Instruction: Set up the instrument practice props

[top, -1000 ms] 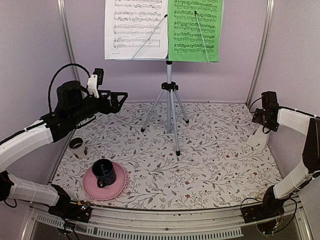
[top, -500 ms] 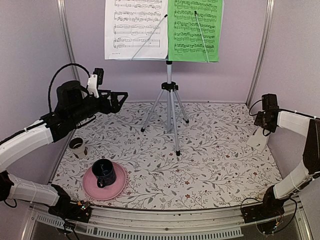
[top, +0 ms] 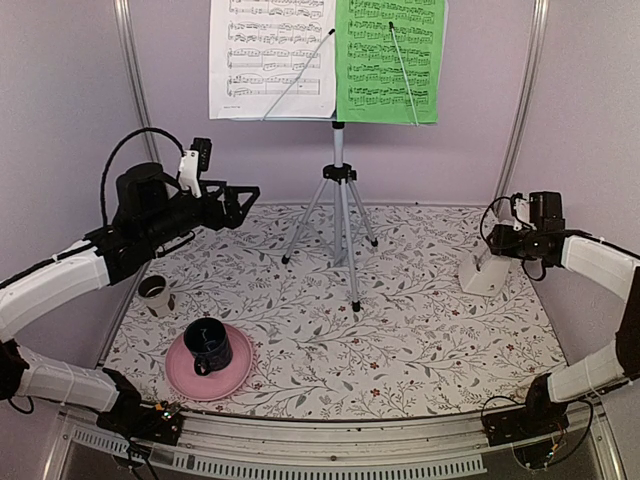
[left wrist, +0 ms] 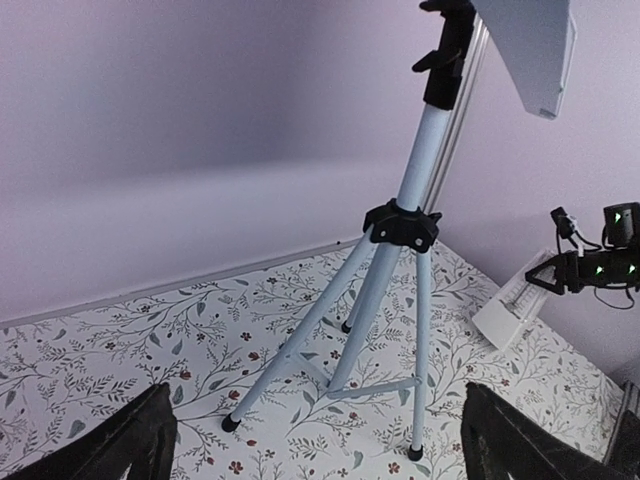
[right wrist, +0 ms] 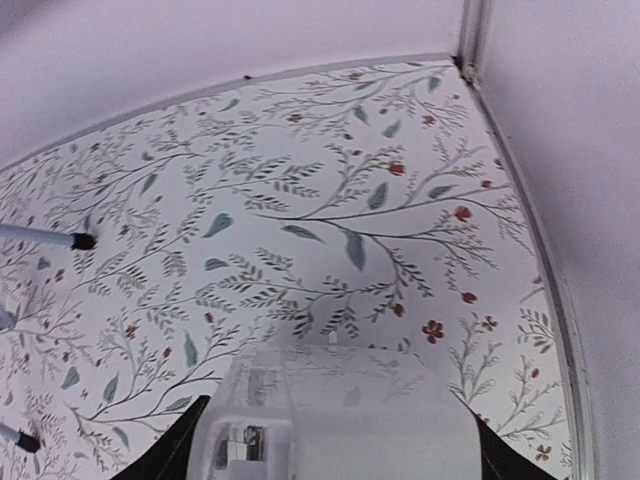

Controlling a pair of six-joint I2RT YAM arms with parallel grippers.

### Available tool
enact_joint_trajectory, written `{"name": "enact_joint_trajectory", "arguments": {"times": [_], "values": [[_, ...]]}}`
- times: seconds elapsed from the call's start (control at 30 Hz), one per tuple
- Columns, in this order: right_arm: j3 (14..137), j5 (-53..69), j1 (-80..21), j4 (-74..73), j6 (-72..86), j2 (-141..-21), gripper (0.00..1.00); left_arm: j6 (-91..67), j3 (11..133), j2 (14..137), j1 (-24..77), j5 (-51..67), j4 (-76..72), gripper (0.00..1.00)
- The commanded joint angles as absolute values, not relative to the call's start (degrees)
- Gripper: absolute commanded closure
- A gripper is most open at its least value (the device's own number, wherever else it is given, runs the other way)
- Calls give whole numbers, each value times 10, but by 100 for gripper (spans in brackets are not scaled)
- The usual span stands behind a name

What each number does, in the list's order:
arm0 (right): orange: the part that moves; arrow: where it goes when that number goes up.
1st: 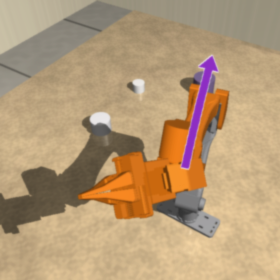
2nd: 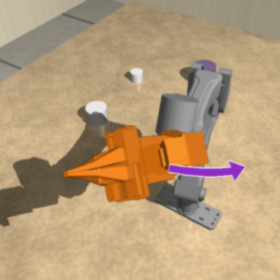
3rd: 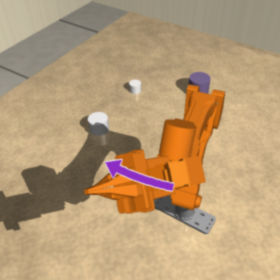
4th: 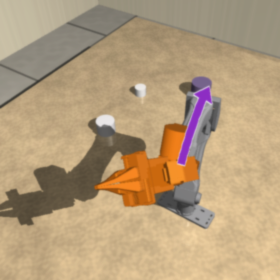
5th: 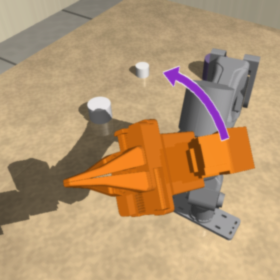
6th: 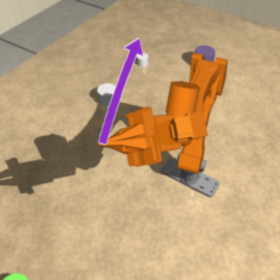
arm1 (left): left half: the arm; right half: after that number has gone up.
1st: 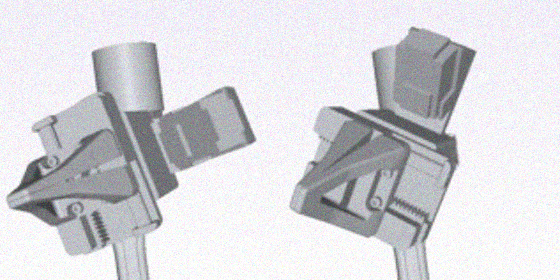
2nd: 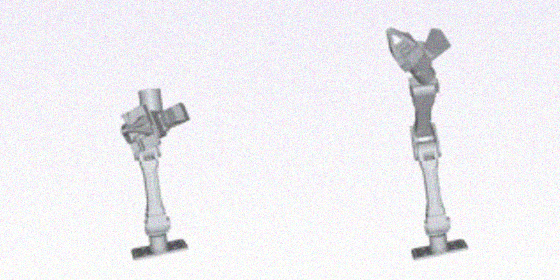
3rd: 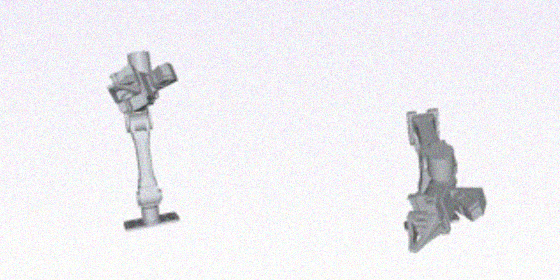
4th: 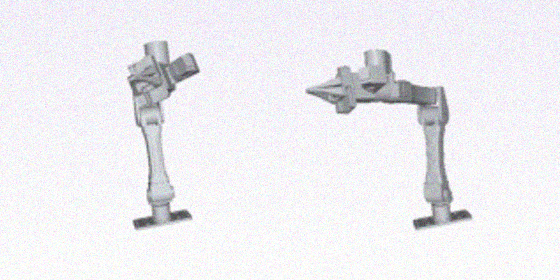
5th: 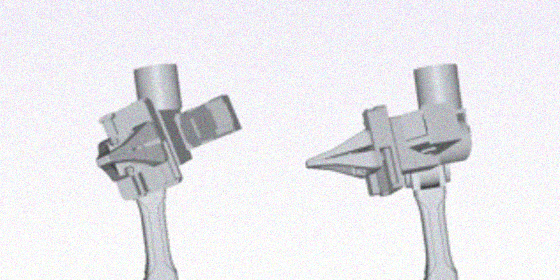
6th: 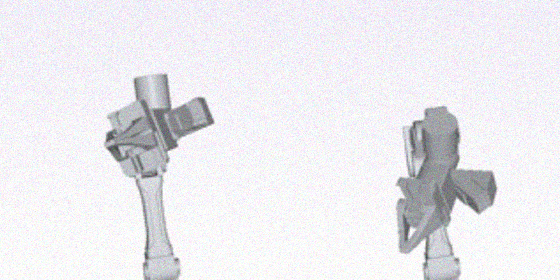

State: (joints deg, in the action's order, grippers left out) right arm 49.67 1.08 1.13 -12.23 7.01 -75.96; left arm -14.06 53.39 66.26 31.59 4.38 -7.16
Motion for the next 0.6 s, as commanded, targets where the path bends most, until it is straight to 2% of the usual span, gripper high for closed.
{"name": "enact_joint_trajectory", "arguments": {"times": [0.0, 0.13, 0.37, 0.57], "values": [[502, 185, -26, -36, -14, -709, 57, -137, 518, 674, 313, 73, -93, 1], [509, 259, -81, -53, -63, -691, 58, -119, 515, 671, 313, 96, -88, 1], [521, 357, -210, -87, -136, -663, 60, -108, 462, 661, 321, 264, -150, 1], [522, 393, -349, -100, -186, -656, 66, -75, 377, 657, 405, 324, -228, 4]]}}
